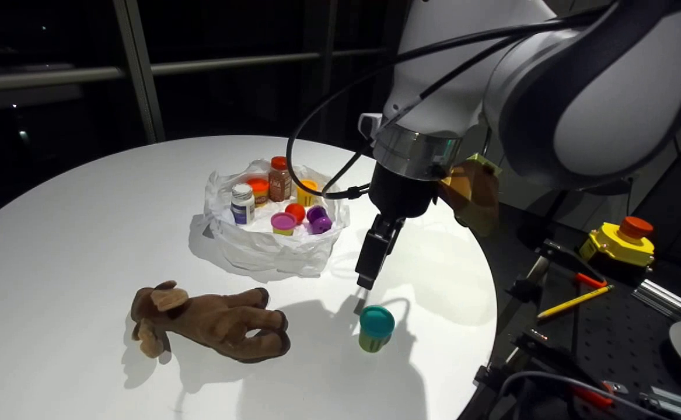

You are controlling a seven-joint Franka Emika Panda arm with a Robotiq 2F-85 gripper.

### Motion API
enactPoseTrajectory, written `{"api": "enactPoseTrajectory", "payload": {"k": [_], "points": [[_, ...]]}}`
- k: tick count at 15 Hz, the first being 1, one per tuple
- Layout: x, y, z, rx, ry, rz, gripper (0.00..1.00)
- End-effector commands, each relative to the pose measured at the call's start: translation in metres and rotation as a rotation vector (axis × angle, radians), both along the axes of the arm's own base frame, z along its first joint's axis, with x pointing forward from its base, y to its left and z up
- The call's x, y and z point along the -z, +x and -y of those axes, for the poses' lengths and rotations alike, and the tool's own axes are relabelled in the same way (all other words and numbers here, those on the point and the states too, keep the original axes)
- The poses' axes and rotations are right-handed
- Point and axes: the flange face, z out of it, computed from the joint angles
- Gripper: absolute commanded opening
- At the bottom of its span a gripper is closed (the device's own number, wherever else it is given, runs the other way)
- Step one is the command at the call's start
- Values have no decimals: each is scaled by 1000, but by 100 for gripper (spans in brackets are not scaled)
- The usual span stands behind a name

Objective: Put the objects and the bottles in the plastic bag

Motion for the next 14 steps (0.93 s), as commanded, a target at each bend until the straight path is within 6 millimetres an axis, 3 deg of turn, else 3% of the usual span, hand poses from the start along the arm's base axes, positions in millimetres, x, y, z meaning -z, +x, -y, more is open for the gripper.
{"api": "enactPoseTrajectory", "payload": {"k": [1,14], "points": [[-14,-16,-6,-33,22,37,100],[41,-20,-37,-197,17,-141,100]]}}
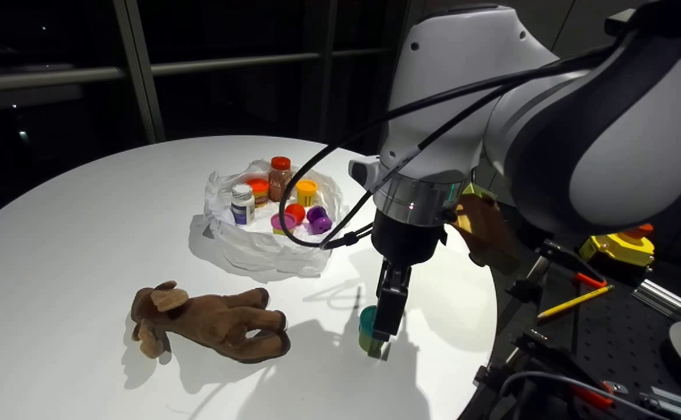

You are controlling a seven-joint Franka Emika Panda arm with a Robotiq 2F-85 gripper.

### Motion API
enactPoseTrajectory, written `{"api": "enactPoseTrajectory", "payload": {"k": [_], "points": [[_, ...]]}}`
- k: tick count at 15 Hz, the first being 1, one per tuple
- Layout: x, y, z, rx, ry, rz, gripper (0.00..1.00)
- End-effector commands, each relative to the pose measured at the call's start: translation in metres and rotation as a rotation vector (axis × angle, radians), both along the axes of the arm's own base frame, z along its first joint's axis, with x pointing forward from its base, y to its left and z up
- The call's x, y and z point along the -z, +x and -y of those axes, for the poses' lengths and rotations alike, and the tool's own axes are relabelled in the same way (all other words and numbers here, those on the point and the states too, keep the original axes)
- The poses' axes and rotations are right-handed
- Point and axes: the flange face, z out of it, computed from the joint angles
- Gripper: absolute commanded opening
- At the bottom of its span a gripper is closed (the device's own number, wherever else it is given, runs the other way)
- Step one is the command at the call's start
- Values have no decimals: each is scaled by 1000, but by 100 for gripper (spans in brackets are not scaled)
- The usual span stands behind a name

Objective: Put the objects and the bottles in the plastic bag

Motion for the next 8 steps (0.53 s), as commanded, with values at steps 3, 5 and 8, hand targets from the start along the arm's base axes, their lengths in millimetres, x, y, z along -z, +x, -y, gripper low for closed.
{"api": "enactPoseTrajectory", "payload": {"k": [3,5,8], "points": [[17,10,-8,-40,-18,-59,100],[20,16,-5,-31,-41,-57,100],[26,26,0,-22,-50,-63,100]]}}
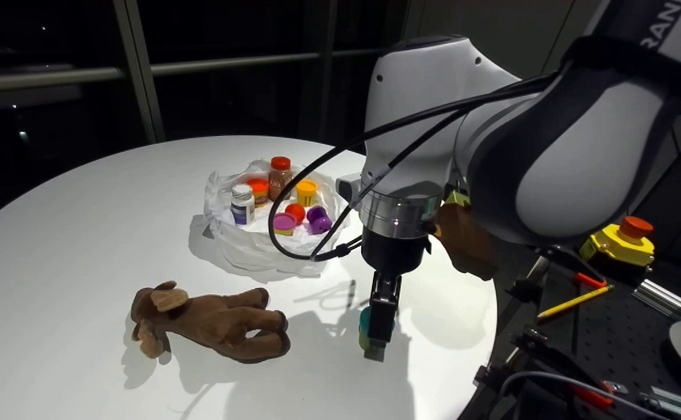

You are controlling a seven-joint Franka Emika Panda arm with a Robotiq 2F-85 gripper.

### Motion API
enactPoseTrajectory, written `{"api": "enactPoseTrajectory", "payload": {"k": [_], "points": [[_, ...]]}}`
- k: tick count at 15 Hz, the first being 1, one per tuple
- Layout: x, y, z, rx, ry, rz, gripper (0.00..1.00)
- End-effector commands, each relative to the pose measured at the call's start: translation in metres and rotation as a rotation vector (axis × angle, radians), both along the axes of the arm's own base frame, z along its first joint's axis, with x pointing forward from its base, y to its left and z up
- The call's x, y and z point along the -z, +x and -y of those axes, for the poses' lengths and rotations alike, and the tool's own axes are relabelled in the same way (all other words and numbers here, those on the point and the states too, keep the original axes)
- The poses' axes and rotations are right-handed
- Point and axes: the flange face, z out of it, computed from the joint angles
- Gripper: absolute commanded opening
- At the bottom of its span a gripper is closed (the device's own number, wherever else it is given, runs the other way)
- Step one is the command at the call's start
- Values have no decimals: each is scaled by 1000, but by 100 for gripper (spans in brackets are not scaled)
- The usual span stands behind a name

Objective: Put the objects and the bottles in the plastic bag

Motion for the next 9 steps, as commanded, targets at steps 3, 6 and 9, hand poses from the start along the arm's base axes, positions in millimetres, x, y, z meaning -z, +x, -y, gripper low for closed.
{"api": "enactPoseTrajectory", "payload": {"k": [3,6,9], "points": [[11,20,2,1,-21,-19,71],[18,23,2,-3,-25,-39,54],[13,24,1,-3,-30,-24,29]]}}
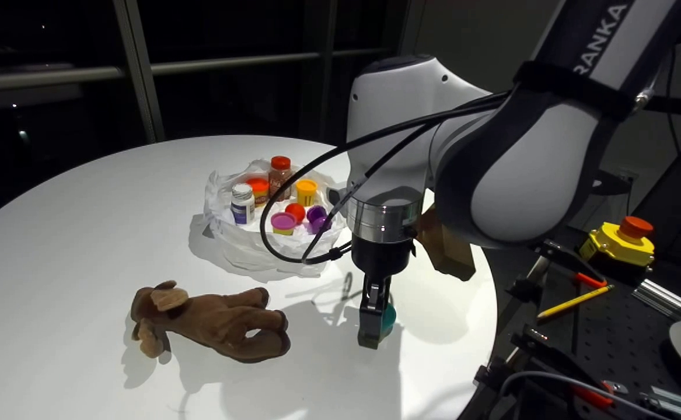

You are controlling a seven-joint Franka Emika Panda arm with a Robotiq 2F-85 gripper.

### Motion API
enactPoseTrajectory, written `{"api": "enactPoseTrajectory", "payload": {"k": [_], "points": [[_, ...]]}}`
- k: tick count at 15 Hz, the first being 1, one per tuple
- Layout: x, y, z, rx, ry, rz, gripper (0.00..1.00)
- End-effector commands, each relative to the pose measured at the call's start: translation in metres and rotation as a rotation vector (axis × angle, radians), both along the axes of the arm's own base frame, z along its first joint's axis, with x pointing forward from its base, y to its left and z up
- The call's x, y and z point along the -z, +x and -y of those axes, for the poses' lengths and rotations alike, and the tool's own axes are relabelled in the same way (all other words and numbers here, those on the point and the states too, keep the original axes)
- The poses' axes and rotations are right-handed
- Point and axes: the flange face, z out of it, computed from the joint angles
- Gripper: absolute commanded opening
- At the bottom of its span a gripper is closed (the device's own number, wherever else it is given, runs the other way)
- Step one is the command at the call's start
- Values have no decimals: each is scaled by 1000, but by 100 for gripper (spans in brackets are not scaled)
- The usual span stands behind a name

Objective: Put the objects and the bottles in the plastic bag

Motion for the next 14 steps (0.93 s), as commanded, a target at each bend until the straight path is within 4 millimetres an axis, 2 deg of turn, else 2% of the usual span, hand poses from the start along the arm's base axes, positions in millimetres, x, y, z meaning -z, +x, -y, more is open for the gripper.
{"api": "enactPoseTrajectory", "payload": {"k": [1,2,4,7,10,12,14], "points": [[-14,7,-3,-12,-10,21,27],[-21,9,-2,-11,-13,32,26],[-46,18,-1,-2,-16,70,25],[-92,52,8,14,-45,105,24],[-134,105,19,26,-93,141,24],[-151,146,24,12,-96,179,24],[-155,185,30,16,-101,226,24]]}}
